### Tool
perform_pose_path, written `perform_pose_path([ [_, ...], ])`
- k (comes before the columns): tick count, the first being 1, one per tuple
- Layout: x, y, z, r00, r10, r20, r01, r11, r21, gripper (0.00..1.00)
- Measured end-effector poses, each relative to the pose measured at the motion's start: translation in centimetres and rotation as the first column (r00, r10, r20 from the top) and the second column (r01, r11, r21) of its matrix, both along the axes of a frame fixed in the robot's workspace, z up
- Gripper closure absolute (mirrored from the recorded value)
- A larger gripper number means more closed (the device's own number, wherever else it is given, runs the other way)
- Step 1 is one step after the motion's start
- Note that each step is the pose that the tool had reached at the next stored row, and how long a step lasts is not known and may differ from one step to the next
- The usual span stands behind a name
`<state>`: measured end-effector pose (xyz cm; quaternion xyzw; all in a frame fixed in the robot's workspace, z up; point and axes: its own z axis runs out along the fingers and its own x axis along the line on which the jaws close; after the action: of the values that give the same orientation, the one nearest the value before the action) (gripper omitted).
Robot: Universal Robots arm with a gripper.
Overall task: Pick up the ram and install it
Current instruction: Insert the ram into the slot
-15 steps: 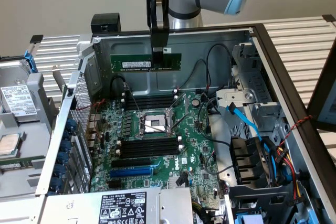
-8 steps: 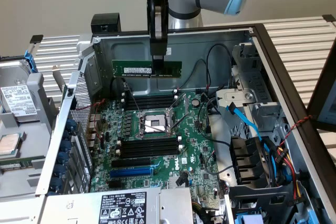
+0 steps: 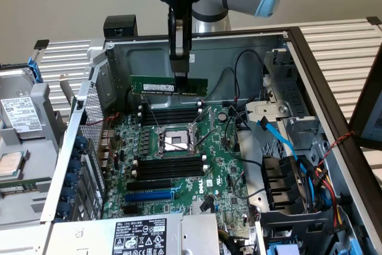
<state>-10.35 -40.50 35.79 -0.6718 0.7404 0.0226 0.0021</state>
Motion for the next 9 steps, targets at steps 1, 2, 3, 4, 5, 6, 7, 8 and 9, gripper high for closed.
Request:
perform_pose_path([
  [1, 0.0, 0.0, -0.17, 1.0, -0.001, 0.0005, 0.001, 1.0, 0.0001, 0.86],
  [2, 0.0, 0.0, -0.36, 1.0, -0.002, 0.0012, 0.002, 1.0, 0.0001, 0.86],
  [3, 0.0, 0.0, -0.54, 1.0, -0.002, 0.0016, 0.002, 1.0, 0.0, 0.86],
  [4, 0.0, 0.0, -0.71, 1.0, -0.002, 0.0022, 0.002, 1.0, -0.0001, 0.86],
  [5, 0.0, 0.0, -0.9, 1.0, -0.002, 0.0027, 0.002, 1.0, -0.0001, 0.86],
  [6, 0.0, 0.0, -1.09, 1.0, -0.002, 0.0032, 0.002, 1.0, -0.0001, 0.86],
  [7, 0.0, 0.0, -1.47, 1.0, -0.002, 0.0038, 0.002, 1.0, -0.0002, 0.86],
  [8, 0.0, 0.0, -1.65, 1.0, -0.002, 0.0039, 0.002, 1.0, -0.0003, 0.86],
  [9, 0.0, 0.0, -1.85, 1.0, -0.002, 0.0042, 0.002, 1.0, -0.0003, 0.86],
])
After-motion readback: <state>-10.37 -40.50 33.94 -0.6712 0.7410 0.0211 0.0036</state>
